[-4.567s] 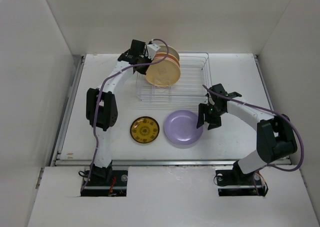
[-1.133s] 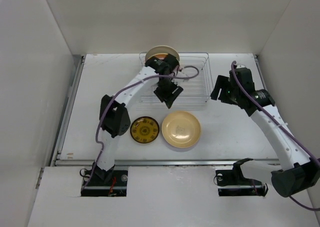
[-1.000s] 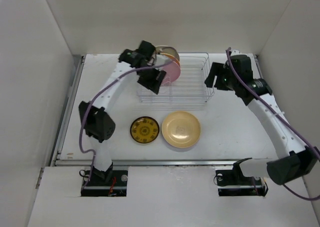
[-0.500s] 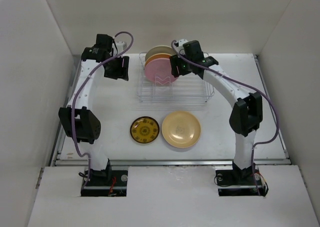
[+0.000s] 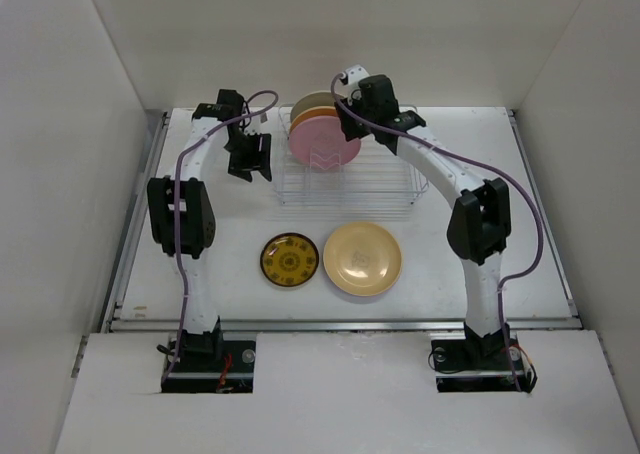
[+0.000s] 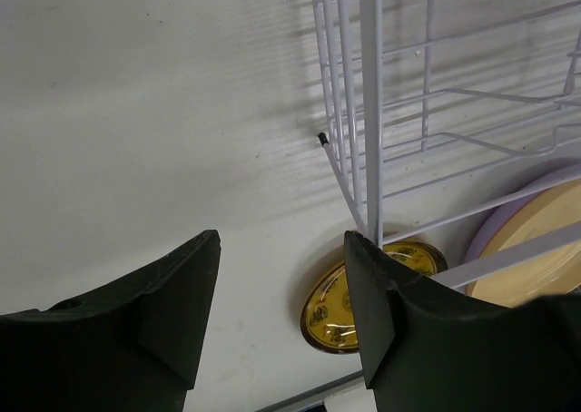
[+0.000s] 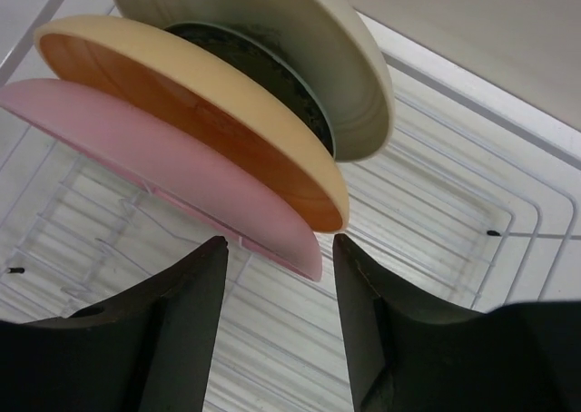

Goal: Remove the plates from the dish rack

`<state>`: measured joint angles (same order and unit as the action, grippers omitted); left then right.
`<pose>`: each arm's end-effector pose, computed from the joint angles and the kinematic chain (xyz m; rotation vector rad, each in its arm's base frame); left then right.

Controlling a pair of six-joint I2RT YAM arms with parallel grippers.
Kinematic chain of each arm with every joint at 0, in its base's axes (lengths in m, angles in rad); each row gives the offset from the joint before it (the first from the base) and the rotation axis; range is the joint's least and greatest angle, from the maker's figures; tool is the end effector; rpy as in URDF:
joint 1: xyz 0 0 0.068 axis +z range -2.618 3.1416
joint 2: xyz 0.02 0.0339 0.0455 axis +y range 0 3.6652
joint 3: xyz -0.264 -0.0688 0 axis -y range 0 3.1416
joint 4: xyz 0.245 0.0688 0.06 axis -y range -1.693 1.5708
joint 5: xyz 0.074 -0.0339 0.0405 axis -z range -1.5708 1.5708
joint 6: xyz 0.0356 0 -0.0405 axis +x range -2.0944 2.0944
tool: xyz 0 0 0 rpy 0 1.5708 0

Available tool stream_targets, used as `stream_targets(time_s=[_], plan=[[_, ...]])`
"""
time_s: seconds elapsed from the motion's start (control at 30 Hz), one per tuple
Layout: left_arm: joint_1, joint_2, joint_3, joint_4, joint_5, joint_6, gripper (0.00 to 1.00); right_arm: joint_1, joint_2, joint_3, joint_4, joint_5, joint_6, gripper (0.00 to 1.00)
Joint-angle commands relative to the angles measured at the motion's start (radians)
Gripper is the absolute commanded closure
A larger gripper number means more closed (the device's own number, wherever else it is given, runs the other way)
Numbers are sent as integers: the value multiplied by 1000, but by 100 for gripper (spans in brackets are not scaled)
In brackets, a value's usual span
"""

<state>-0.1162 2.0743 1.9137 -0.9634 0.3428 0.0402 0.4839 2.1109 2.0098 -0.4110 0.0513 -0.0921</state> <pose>0.4409 -0.0635 0.2678 0.3131 2.6527 -0.4847 0.4444 0.2315 0.3212 -0.5628 2.0102 0.1852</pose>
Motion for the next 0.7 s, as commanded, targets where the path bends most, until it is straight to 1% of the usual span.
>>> stream_targets(time_s=[0.0,0.03,0.07,0.13,0.17,0.27,0.3,0.33,0.4,0.43,0.47,0.57,0.67], plan=[[7,-5,56,3,36,-25,46,1,30,40,57,-24,-32,45],[7,-5,56,3,36,-34,46,1,40,40,57,-24,-32,46],[7,-5,56,3,36,-34,46,1,40,40,57,-37,-32,52],[7,4,56,3,36,-34,46,10,52,40,67,-38,-32,60],[7,4,45,3,36,-34,46,10,52,40,67,-38,-32,68],[7,4,33,12,47,-34,47,10,52,40,78,-15,-32,76],[7,4,22,12,47,-34,49,10,52,40,78,-14,-32,82],[7,4,22,12,56,-34,50,10,52,40,87,-5,-32,85],[7,13,1,23,56,-34,54,10,25,17,98,7,-32,87],[7,23,1,32,68,-34,60,10,24,17,113,19,-32,88],[7,33,-16,32,82,-45,64,10,12,3,123,19,-32,90],[7,58,-25,45,130,-68,75,19,3,3,132,19,-32,100],[7,70,-25,45,140,-79,76,19,-31,-9,152,19,-32,100]])
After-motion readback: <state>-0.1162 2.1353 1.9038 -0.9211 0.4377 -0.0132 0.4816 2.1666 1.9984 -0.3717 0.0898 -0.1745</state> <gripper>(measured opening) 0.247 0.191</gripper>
